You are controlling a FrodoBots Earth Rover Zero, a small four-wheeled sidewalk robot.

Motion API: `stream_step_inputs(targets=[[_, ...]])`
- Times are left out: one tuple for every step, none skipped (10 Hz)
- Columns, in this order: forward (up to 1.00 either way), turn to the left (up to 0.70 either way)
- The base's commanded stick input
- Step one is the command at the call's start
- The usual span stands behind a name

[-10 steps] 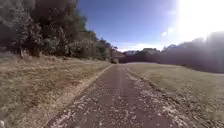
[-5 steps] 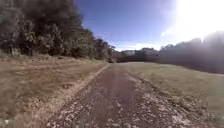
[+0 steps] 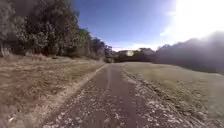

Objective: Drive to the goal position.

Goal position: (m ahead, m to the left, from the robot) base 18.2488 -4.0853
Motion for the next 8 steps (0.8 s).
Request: stream_step_inputs(targets=[[0.60,0.00],[0.60,0.00],[0.60,0.00],[0.60,0.00],[0.60,0.00],[0.60,0.00],[0.60,0.00],[0.60,0.00]])
